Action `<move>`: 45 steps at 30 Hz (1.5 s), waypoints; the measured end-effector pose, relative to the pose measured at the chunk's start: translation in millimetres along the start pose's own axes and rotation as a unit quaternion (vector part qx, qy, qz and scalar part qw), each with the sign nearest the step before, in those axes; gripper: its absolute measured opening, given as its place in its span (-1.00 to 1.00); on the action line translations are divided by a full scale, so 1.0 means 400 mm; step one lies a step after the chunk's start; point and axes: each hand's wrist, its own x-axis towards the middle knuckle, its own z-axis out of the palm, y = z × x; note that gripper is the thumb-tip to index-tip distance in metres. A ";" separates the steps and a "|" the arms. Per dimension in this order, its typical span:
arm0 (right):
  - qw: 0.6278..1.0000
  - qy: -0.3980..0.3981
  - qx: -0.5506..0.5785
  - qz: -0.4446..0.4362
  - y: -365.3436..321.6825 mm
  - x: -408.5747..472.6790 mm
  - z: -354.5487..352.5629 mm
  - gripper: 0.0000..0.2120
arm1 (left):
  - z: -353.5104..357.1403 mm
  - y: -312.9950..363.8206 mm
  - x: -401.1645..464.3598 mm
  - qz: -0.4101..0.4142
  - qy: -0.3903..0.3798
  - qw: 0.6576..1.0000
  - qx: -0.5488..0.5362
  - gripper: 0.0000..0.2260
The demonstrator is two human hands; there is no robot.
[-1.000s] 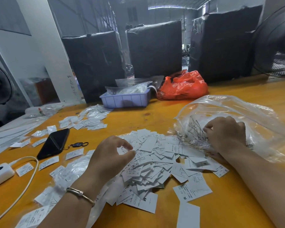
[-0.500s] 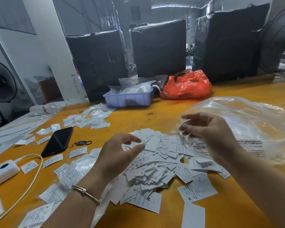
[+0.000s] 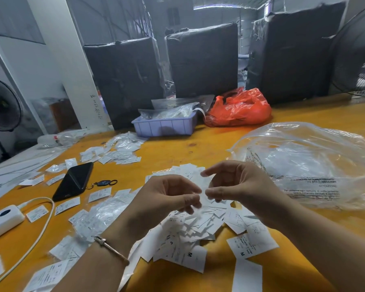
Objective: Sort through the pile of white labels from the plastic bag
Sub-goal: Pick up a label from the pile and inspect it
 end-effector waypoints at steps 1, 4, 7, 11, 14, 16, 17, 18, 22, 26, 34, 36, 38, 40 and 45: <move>1.000 0.000 0.000 -0.003 0.000 0.001 -0.001 -0.69 | 0.000 0.000 0.000 0.000 -0.003 1.000 0.003 -0.81; 0.999 0.016 -0.040 -0.017 0.006 0.005 -0.004 -0.81 | 0.000 0.004 -0.001 0.000 0.006 1.000 0.001 -0.82; 0.980 0.082 -0.175 -0.037 0.022 0.009 -0.013 -0.84 | -0.002 0.003 0.001 -0.004 0.069 0.997 -0.015 -0.78; 0.911 0.100 -0.399 -0.043 0.042 0.014 -0.032 -0.79 | -0.014 -0.001 0.005 -0.030 0.142 0.989 -0.025 -0.82; 0.862 0.048 -0.502 -0.042 0.051 0.016 -0.031 -0.59 | -0.021 -0.001 0.007 -0.047 0.161 0.985 -0.043 -0.97; 0.840 0.028 -0.541 -0.028 0.057 0.019 -0.028 -0.51 | -0.022 0.000 0.010 -0.064 0.165 0.981 -0.078 -0.93; 0.834 0.025 -0.551 -0.018 0.059 0.021 -0.027 -0.50 | -0.024 0.001 0.010 -0.069 0.166 0.979 -0.097 -0.90; 0.830 0.026 -0.557 -0.011 0.062 0.023 -0.027 -0.52 | -0.026 0.001 0.010 -0.072 0.167 0.977 -0.113 -0.88; 0.827 0.031 -0.562 -0.006 0.068 0.030 -0.034 -0.62 | -0.027 0.003 0.007 -0.084 0.146 0.971 -0.169 -0.75; 0.851 0.075 -0.520 -0.016 0.066 0.030 -0.040 -0.71 | -0.026 0.003 0.009 -0.109 0.111 0.973 -0.168 -0.82; 0.828 0.075 -0.556 0.015 0.069 0.033 -0.053 -0.57 | -0.026 0.005 0.005 -0.100 0.071 0.985 -0.117 -0.84; 0.826 0.081 -0.558 -0.006 0.075 0.034 -0.056 -0.70 | -0.026 0.004 0.004 -0.098 0.063 0.985 -0.125 -0.79; 0.816 0.088 -0.570 -0.030 0.074 0.035 -0.056 -0.85 | -0.025 0.006 0.001 -0.103 0.045 0.984 -0.136 -0.77; 0.821 0.109 -0.560 -0.041 0.071 0.038 -0.053 -0.87 | -0.026 0.007 -0.001 -0.110 0.017 0.985 -0.134 -0.75; 0.893 0.174 -0.403 -0.099 0.054 0.026 -0.047 -0.91 | -0.021 0.007 -0.002 -0.114 0.013 0.986 -0.124 -0.88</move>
